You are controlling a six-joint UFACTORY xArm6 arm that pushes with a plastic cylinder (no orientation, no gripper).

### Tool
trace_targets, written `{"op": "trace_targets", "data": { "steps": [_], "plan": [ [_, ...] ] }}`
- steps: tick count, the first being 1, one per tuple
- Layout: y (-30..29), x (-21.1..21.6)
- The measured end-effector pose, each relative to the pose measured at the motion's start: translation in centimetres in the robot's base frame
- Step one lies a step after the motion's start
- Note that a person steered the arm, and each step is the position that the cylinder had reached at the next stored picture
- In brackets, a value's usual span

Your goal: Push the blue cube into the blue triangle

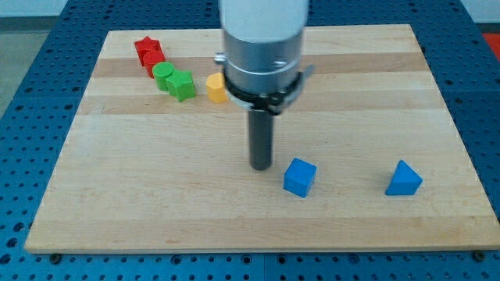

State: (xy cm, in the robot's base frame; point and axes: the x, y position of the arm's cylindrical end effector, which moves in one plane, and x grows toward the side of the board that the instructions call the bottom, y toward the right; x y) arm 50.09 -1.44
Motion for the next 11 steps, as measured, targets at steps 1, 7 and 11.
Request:
{"op": "trace_targets", "data": {
  "steps": [1, 7, 11],
  "plan": [
    [-3.0, 2.2],
    [0.7, 0.9],
    [10.7, 5.0]
  ]
}}
